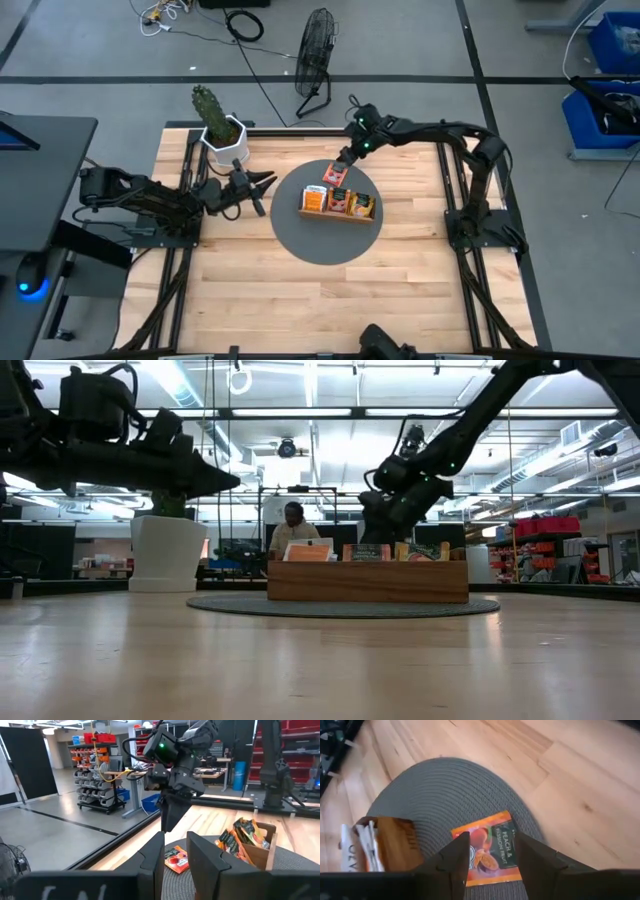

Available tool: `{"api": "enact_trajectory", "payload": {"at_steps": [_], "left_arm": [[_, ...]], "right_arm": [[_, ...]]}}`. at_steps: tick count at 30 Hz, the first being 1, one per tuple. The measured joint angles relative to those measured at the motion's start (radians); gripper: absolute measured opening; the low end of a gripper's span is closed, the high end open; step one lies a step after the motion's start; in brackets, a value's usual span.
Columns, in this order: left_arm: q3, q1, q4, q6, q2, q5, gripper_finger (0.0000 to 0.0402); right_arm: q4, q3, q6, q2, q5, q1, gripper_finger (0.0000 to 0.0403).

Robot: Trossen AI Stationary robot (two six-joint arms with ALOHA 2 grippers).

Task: Pick & Place Tea
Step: Put the orange tea bag into the middle section of the wooden organizer

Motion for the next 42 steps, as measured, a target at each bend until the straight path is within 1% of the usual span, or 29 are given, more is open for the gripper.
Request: {"api": "enact_trajectory", "payload": {"at_steps": [5, 10, 12, 15, 16, 19, 20, 23, 28, 30, 33, 37, 42], "left_arm": [[0.000, -0.001, -0.010, 0.000, 0.000, 0.028, 0.0085], [0.000, -0.001, -0.017, 0.003, 0.000, 0.033, 0.0085], [0.000, -0.001, -0.020, 0.004, 0.000, 0.033, 0.0085], [0.000, -0.001, -0.020, 0.004, 0.000, 0.033, 0.0085], [0.000, -0.001, -0.021, 0.005, 0.000, 0.033, 0.0085], [0.000, 0.000, -0.027, 0.005, 0.000, 0.033, 0.0085], [0.000, 0.000, -0.026, 0.005, 0.000, 0.033, 0.0085], [0.000, 0.000, -0.026, 0.008, 0.000, 0.033, 0.0085], [0.000, 0.000, -0.032, 0.008, 0.000, 0.033, 0.0085], [0.000, 0.000, -0.041, 0.008, 0.000, 0.033, 0.0085], [0.000, 0.000, -0.047, 0.016, 0.000, 0.033, 0.0085], [0.000, 0.000, -0.058, 0.022, 0.000, 0.033, 0.0085], [0.000, 0.000, -0.057, 0.024, 0.000, 0.033, 0.0085]], "right_arm": [[-0.005, 0.000, 0.017, 0.039, 0.068, 0.019, 0.0160], [-0.014, 0.000, 0.027, 0.041, 0.101, 0.043, 0.0160], [-0.033, 0.000, 0.047, 0.041, 0.098, 0.049, 0.0160], [-0.062, 0.010, -0.004, 0.041, 0.105, 0.054, 0.0160], [-0.091, 0.029, -0.032, 0.041, 0.128, 0.054, 0.0160], [-0.143, 0.105, -0.063, 0.044, 0.318, 0.078, 0.0160], [-0.183, 0.135, -0.082, 0.049, 0.351, 0.085, 0.0160], [-0.299, 0.226, -0.117, 0.088, 0.378, 0.112, 0.0160], [-0.457, 0.343, -0.214, 0.168, 0.375, 0.142, 0.0160], [-0.526, 0.373, -0.229, 0.207, 0.425, 0.152, 0.0160], [-0.553, 0.408, -0.256, 0.244, 0.444, 0.158, 0.0160], [-0.549, 0.412, -0.286, 0.260, 0.456, 0.169, 0.0160], [-0.545, 0.412, -0.336, 0.259, 0.535, 0.195, 0.0158]]}}
